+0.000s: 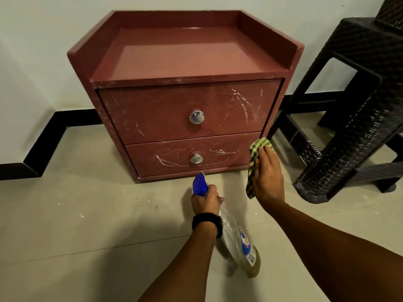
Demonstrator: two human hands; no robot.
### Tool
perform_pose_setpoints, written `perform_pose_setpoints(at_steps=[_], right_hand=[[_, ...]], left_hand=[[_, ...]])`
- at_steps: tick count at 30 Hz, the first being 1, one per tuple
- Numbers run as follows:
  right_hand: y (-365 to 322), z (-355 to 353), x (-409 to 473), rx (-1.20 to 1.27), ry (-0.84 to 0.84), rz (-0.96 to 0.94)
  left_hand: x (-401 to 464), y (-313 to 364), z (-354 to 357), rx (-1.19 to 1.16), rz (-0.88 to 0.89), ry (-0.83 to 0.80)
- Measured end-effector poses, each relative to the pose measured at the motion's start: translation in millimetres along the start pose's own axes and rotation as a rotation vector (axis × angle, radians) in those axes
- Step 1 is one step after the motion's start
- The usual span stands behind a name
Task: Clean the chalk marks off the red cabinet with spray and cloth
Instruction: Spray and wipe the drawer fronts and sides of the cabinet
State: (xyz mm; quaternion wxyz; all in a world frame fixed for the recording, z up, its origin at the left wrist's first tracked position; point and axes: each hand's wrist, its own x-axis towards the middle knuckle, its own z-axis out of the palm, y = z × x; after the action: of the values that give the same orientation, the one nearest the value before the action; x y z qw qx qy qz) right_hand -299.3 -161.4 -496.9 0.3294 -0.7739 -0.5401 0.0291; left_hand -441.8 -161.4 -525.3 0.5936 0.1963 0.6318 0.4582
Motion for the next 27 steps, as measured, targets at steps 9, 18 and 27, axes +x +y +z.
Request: perform_pose_setpoints(at_steps=[9,18,27], right_hand=[[-34,22,-3,0.022,-0.046,-0.058],[-60,27,2,0.038,-0.055,-0.103],[-89,15,12,0.099,-0.014,-0.175]], left_hand=[[26,39,-64,0.051,0.132,0.147],[29,71,-94,0.066,0.245,0.192],[7,148,-108,0.105,0.608,0.261]])
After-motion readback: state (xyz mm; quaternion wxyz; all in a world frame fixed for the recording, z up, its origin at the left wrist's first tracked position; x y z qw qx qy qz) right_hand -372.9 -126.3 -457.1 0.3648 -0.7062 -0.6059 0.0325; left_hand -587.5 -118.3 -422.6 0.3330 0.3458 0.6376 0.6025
